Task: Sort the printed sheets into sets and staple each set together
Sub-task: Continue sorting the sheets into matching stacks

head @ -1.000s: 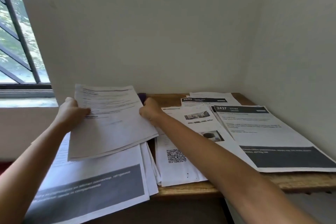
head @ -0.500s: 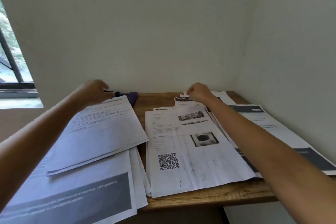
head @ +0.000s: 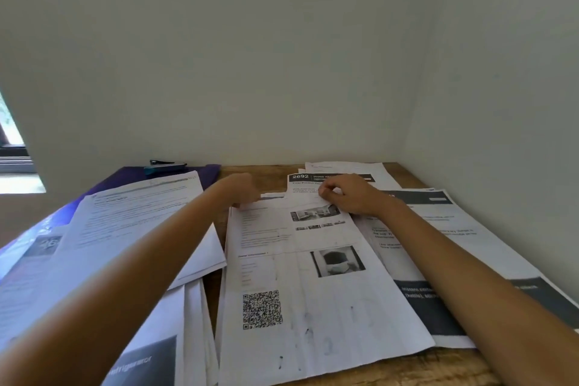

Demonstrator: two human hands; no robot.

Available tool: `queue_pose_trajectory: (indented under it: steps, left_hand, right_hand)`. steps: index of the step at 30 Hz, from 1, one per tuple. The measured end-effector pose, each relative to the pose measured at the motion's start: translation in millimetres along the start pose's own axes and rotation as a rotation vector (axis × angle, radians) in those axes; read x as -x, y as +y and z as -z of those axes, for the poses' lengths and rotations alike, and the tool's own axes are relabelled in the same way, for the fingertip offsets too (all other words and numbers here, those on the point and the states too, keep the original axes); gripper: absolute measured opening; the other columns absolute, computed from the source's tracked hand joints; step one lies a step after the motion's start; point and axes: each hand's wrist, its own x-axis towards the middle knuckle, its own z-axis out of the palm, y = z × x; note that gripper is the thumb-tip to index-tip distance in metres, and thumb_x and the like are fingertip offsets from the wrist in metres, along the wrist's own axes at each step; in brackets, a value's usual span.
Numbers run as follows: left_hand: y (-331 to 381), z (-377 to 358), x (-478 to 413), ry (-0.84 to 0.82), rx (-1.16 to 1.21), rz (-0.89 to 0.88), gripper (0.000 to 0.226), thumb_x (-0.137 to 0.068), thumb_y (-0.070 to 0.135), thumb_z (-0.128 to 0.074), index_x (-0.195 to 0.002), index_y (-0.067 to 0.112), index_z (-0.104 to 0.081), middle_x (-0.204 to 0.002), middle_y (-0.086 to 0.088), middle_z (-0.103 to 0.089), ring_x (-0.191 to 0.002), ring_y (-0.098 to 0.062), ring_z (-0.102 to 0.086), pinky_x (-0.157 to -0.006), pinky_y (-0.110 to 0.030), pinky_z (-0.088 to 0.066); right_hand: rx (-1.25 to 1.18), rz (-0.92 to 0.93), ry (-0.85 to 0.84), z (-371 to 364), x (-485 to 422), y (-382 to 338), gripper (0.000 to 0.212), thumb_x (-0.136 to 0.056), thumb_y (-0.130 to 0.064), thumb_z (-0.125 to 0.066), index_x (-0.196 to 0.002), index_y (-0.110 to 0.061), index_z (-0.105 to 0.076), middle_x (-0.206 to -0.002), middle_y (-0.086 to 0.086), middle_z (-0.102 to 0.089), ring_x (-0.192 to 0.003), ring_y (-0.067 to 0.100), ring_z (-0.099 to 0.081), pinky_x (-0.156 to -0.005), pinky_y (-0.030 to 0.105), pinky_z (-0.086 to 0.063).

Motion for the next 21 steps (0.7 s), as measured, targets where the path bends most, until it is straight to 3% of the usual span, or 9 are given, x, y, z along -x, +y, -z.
queue_pose_trajectory:
  steps: [4,7,13,17,21]
  left_hand:
    - [6,-1,-8,0.001,-0.013,0.011,0.024,-0.098,0.014,-0.05,-0.111,-0.002,-0.061,-0.096,-0.01,-0.058,-0.083,-0.02,-0.053,-0.062,-0.021,-0.043]
    - [7,-2,-13,0.019,0.017,0.04,0.016,-0.098,0.016,-0.05,-0.1,0.002,-0.059,-0.096,-0.011,-0.059,-0.081,-0.019,-0.055,-0.062,-0.022,-0.044]
    - [8,-2,-13,0.006,0.108,0.094,0.032,-0.098,0.023,-0.054,-0.12,0.001,-0.057,-0.118,-0.014,-0.062,-0.107,-0.027,-0.061,-0.097,-0.035,-0.05]
    - [17,-2,-11,-0.024,0.212,0.134,0.046,-0.094,0.027,-0.061,-0.133,0.003,-0.05,-0.133,-0.015,-0.054,-0.113,-0.029,-0.056,-0.095,-0.034,-0.046]
    - [27,-5,-12,-0.117,0.412,0.188,0.039,-0.092,0.02,-0.064,-0.127,0.003,-0.055,-0.127,-0.015,-0.06,-0.116,-0.03,-0.059,-0.103,-0.04,-0.046]
  right_hand:
    - [0.065,0.002,-0.092,3,1,1,0.042,-0.092,-0.036,-0.059,-0.129,-0.017,-0.055,-0.13,-0.001,-0.056,-0.117,0.016,-0.051,-0.102,0.042,-0.039]
    - [-0.02,0.032,-0.126,6,2,4,0.034,-0.092,-0.026,-0.06,-0.125,-0.018,-0.059,-0.128,-0.003,-0.057,-0.114,0.012,-0.051,-0.093,0.028,-0.041]
    - [-0.174,0.028,-0.211,19,6,1,0.021,-0.089,-0.012,-0.062,-0.107,-0.02,-0.069,-0.106,-0.008,-0.066,-0.087,0.003,-0.06,-0.071,0.014,-0.043]
    - [-0.177,0.028,-0.292,21,9,3,0.02,-0.085,-0.012,-0.067,-0.102,-0.022,-0.071,-0.106,-0.006,-0.069,-0.088,0.004,-0.06,-0.073,0.015,-0.04]
    - [-0.266,0.002,-0.263,26,14,8,0.021,-0.085,-0.017,-0.07,-0.106,-0.019,-0.071,-0.108,-0.003,-0.069,-0.097,0.006,-0.059,-0.082,0.019,-0.043]
